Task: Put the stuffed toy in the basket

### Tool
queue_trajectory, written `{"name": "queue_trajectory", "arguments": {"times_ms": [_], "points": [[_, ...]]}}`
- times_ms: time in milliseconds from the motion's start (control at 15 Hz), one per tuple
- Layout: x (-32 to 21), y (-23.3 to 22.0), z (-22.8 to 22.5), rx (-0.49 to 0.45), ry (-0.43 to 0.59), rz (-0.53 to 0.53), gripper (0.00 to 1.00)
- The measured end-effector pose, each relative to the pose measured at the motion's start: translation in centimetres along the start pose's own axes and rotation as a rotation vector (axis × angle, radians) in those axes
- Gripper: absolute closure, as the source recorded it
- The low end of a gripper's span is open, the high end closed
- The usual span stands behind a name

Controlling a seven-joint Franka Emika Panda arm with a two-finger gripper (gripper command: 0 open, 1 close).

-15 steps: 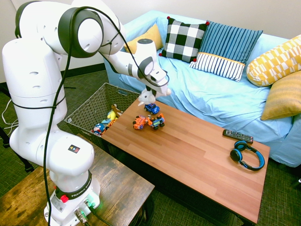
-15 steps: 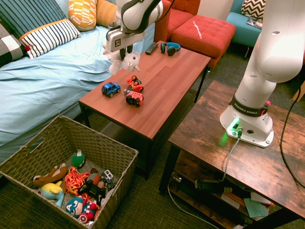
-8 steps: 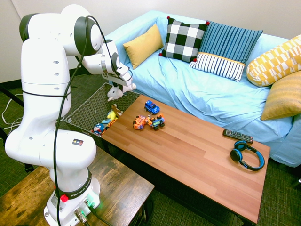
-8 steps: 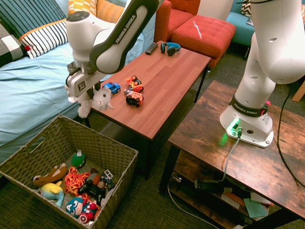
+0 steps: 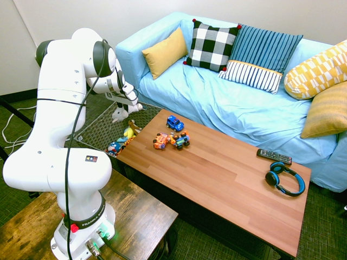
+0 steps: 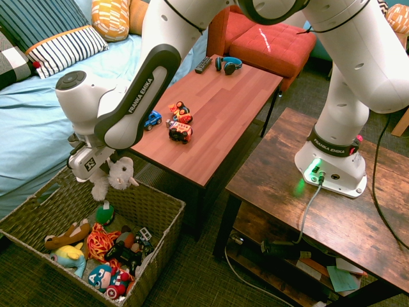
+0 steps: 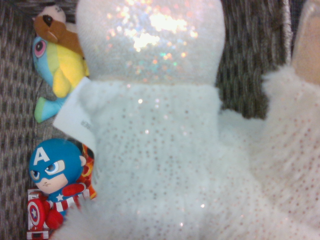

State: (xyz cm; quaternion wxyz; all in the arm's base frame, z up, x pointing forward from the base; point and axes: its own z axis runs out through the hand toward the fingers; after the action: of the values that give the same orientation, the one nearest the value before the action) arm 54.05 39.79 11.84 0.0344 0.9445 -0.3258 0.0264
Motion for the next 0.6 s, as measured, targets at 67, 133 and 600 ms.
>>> {"name": "queue_trajectory", "arguments": {"times_ms": [67, 133, 600], "points": [[0.1, -0.1, 0.4, -0.002, 0.000, 0.002, 0.00], [0.3, -0.3, 0.6, -0.004, 0.002, 0.004, 0.00], [1.5, -1.5, -0.2, 0.000, 0.015, 0.017, 0.00]]}}
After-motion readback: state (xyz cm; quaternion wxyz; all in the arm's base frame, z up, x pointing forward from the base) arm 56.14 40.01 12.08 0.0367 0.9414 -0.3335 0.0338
